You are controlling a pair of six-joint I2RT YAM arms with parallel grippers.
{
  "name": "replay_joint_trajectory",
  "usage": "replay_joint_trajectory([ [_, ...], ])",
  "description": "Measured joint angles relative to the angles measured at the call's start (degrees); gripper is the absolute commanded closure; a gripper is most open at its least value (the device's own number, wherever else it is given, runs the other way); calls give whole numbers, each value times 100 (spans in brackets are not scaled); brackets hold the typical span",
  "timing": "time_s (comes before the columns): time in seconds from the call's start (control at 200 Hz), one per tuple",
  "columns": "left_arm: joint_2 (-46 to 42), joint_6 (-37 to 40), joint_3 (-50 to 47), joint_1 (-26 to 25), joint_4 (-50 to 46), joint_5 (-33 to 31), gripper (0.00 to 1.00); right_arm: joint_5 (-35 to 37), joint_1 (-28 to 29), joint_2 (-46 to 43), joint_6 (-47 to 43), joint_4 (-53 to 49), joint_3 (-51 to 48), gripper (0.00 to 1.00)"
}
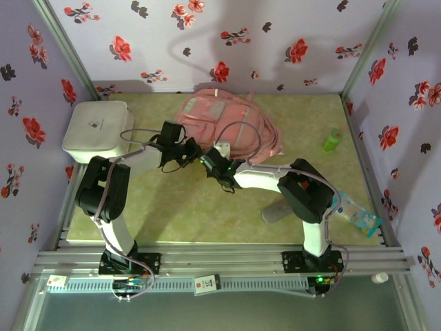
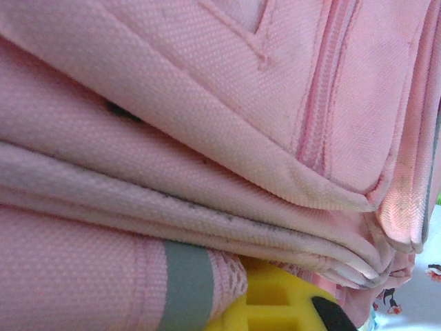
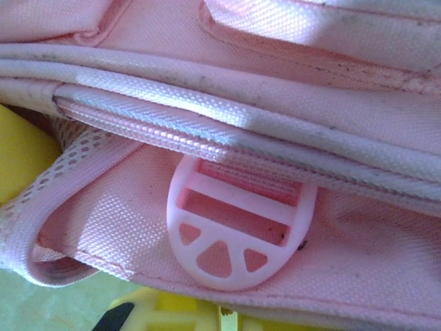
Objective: Pack books, pencil case, and school supplies into a backpack
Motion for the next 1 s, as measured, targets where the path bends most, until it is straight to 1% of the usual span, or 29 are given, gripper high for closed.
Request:
replay_joint_trajectory([
  [0.135,0,26,0,4,-2,-4,100,70,9,-144,22,-116,-107,95],
  [0.31,0,168,0,48,-26,-24,100,297,-24,-662,111,-365,-599,94],
  [0.63,0,411,0,205,-225,-24,100,332,-531,-1574,210,-511,-1567,94],
  [0.855,52,542,107,251,-380,-107,100,-63,-656,-1668,17,-369,-1655,99],
  [1.0,236,815,452,402,-706,-243,100,-717,-673,-1663,-256,-50,-1661,100],
])
